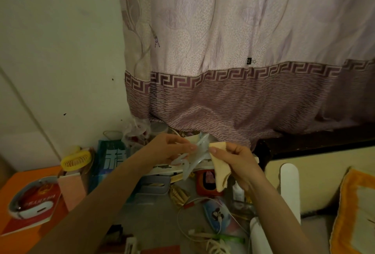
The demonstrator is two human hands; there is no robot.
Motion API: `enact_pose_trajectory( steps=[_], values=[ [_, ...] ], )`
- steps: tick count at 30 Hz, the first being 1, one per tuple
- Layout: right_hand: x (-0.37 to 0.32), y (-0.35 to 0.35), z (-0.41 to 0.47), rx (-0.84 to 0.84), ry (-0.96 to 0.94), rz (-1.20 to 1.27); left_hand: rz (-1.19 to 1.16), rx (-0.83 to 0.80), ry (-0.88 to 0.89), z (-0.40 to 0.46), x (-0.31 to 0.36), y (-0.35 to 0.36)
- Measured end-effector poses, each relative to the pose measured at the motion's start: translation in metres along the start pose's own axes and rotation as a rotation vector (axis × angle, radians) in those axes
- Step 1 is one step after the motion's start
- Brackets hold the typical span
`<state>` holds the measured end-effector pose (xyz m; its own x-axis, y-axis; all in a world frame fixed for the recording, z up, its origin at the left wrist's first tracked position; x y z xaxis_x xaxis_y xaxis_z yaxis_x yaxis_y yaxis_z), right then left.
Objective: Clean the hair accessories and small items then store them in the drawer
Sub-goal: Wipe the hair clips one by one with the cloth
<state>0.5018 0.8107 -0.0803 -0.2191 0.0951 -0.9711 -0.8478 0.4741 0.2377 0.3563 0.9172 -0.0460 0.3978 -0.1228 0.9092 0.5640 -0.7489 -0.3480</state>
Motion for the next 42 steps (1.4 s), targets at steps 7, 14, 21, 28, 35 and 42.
enact_pose_trajectory(
  steps=[7, 14, 21, 28, 35, 42],
  values=[
    [0.027, 0.028, -0.006, -0.049, 0.006, 0.075, -0.196, 0.043, 0.007, -0.001, -0.004, 0.001],
    [0.03, 0.045, -0.013, -0.114, -0.072, 0.006, -0.419, 0.091, -0.013, 0.006, -0.014, 0.001],
    [0.034, 0.031, -0.012, -0.012, -0.099, -0.008, -0.527, 0.124, -0.074, 0.01, -0.03, 0.005],
    [0.057, 0.026, -0.019, 0.011, -0.069, -0.134, -0.659, 0.202, -0.144, 0.011, -0.067, 0.017],
    [0.101, 0.024, -0.026, -0.043, 0.04, -0.15, -0.722, 0.291, -0.303, -0.004, -0.127, 0.031],
    [0.166, 0.038, -0.035, -0.171, 0.188, -0.223, -0.712, 0.314, -0.353, -0.044, -0.183, 0.048]
  ],
)
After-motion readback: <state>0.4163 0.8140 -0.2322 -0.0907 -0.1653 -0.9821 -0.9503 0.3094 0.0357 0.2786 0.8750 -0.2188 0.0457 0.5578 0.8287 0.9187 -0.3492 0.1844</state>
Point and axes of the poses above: each hand's wrist, its own z-axis towards the middle knuckle, its own y-axis out of the palm, x = y × z, the point moved 7 cm from there along z, towards the middle knuckle, and after that the axes turned 3 degrees about -y, right-handed, at the moved point
